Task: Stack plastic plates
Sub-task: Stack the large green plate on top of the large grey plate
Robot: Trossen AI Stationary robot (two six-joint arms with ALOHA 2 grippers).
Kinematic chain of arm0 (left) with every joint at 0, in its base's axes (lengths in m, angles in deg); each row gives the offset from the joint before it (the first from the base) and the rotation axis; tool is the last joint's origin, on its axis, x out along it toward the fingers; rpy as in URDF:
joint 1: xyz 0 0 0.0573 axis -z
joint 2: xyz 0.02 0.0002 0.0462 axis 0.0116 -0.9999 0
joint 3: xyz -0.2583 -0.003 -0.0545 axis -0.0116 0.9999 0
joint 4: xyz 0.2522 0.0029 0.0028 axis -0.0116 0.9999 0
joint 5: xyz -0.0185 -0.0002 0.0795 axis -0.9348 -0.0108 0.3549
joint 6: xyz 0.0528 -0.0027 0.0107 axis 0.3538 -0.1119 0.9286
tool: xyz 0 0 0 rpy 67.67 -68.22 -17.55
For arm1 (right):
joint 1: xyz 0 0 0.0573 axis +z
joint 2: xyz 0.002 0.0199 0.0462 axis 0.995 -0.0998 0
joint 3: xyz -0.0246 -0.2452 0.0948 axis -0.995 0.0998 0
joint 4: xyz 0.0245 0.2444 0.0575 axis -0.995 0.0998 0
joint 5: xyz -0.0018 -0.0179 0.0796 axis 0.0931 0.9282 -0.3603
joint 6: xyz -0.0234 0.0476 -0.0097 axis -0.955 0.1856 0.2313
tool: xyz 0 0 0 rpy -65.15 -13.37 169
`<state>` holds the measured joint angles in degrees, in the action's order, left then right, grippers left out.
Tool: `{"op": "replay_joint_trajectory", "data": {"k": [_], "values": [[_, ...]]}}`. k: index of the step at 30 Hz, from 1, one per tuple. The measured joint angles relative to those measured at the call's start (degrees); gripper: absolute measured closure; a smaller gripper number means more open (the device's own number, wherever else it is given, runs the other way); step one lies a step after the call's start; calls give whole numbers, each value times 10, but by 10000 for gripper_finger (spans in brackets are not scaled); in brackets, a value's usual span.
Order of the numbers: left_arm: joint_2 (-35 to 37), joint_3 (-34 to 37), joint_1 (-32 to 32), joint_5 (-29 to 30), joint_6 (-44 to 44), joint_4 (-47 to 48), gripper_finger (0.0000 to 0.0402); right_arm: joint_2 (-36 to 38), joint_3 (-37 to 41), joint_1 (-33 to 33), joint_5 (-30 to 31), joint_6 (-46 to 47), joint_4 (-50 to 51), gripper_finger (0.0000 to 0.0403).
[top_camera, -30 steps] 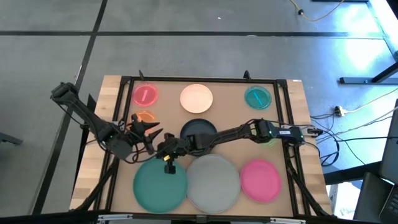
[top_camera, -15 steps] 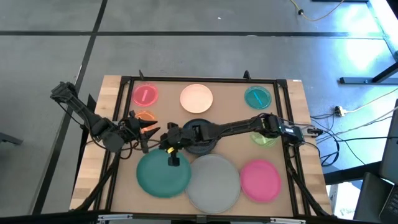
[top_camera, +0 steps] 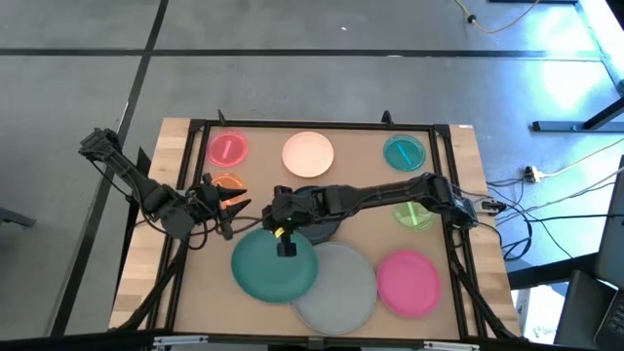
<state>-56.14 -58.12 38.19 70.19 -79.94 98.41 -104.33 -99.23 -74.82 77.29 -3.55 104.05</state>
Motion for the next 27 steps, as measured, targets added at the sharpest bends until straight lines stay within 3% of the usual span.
{"op": "replay_joint_trajectory", "data": {"k": [11, 19, 27], "values": [[0, -1, 0, 0, -1, 7, 265, 78, 0, 7, -12, 15, 103, 403], [0, -1, 0, 0, -1, 7, 265, 106, 1, 38, 23, 31, 202, 403], [-1, -1, 0, 0, -5, 8, 265, 132, 81, 66, 63, 61, 240, 403]]}}
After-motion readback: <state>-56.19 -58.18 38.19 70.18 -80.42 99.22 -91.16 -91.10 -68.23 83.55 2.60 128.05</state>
